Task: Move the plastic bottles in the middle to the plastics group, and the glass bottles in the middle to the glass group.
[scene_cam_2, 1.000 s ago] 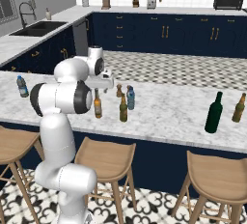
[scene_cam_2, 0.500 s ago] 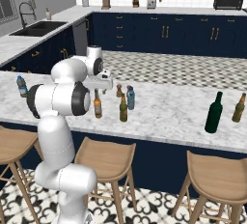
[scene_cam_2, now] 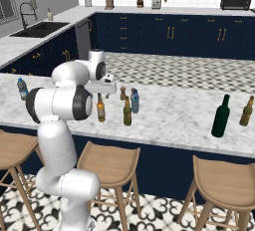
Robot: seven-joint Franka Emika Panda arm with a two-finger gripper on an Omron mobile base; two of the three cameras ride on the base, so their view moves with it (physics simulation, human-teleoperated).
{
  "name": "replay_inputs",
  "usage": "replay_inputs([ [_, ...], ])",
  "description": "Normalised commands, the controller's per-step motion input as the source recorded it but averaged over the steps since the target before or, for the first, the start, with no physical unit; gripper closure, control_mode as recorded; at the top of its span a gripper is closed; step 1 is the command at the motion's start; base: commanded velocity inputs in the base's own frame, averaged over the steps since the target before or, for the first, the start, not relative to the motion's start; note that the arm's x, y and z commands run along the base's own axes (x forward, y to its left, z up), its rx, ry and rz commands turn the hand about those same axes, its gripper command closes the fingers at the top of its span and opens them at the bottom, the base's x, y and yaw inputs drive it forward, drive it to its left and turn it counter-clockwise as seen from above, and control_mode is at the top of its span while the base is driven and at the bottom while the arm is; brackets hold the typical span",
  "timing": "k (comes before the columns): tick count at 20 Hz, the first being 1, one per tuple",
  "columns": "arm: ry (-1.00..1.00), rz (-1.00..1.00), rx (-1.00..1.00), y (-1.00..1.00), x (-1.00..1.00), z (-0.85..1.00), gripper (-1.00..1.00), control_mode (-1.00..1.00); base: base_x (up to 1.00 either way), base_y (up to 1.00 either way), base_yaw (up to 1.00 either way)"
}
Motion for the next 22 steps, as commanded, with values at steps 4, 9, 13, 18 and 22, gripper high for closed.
replay_inputs([
  [4, 0.00, 0.00, -0.07, 0.01, 0.30, -0.19, 1.00, -1.00, 0.00, 0.00, 0.00],
  [9, -0.05, 0.06, -0.07, 0.00, 0.04, -0.13, 1.00, -1.00, 0.00, 0.00, 0.00],
  [13, -0.13, 0.12, -0.03, 0.00, -0.25, -0.05, 1.00, -1.00, 0.00, 0.00, 0.00],
  [18, -0.07, 0.05, 0.00, -0.01, -0.50, 0.09, 1.00, -1.00, 0.00, 0.00, 0.00],
  [22, 0.03, 0.00, 0.00, -0.18, -0.57, 0.35, 1.00, -1.00, 0.00, 0.00, 0.00],
])
